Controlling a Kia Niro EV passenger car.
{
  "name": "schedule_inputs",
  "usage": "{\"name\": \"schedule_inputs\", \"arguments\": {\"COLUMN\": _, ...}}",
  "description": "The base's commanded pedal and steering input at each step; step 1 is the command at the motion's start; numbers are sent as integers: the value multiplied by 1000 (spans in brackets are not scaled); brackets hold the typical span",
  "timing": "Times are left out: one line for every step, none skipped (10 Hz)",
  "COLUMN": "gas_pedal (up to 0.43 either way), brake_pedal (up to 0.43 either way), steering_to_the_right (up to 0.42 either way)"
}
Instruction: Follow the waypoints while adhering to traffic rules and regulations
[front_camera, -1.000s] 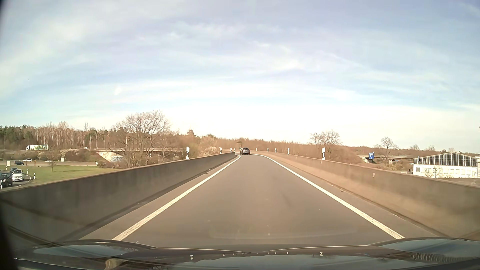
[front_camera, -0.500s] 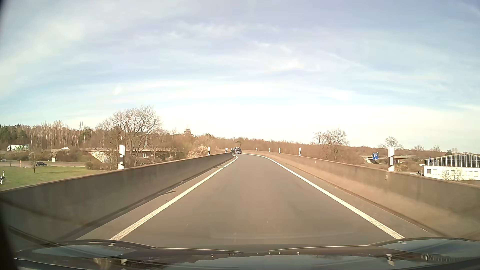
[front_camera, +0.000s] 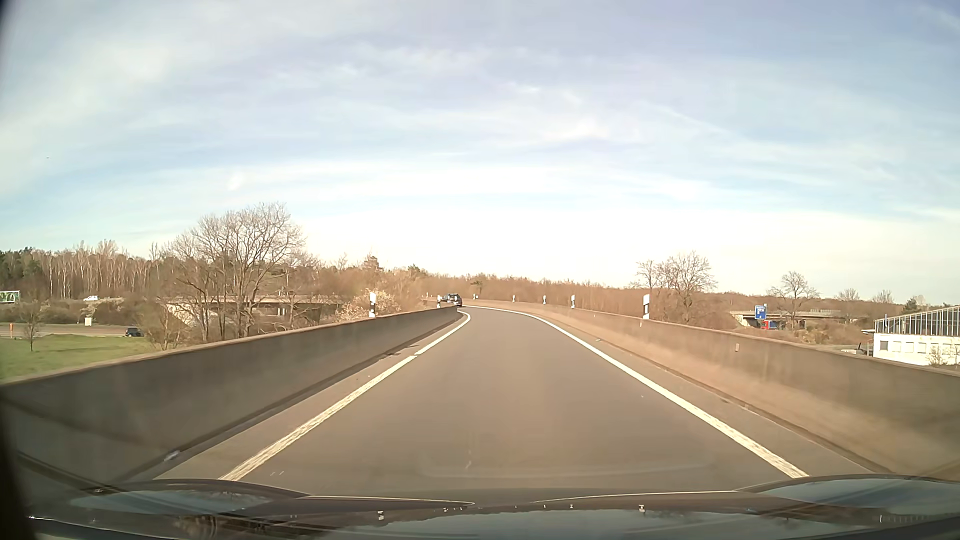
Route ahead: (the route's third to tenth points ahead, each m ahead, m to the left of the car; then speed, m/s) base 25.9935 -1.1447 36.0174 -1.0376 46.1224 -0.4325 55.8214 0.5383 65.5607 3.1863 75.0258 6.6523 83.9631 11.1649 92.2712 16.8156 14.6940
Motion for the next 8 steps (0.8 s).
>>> {"name": "schedule_inputs", "arguments": {"gas_pedal": 28, "brake_pedal": 0, "steering_to_the_right": -1}}
{"name": "schedule_inputs", "arguments": {"gas_pedal": 39, "brake_pedal": 0, "steering_to_the_right": -2}}
{"name": "schedule_inputs", "arguments": {"gas_pedal": 39, "brake_pedal": 0, "steering_to_the_right": -1}}
{"name": "schedule_inputs", "arguments": {"gas_pedal": 39, "brake_pedal": 0, "steering_to_the_right": -2}}
{"name": "schedule_inputs", "arguments": {"gas_pedal": 39, "brake_pedal": 0, "steering_to_the_right": -3}}
{"name": "schedule_inputs", "arguments": {"gas_pedal": 39, "brake_pedal": 0, "steering_to_the_right": -3}}
{"name": "schedule_inputs", "arguments": {"gas_pedal": 47, "brake_pedal": 0, "steering_to_the_right": -3}}
{"name": "schedule_inputs", "arguments": {"gas_pedal": 47, "brake_pedal": 0, "steering_to_the_right": -3}}
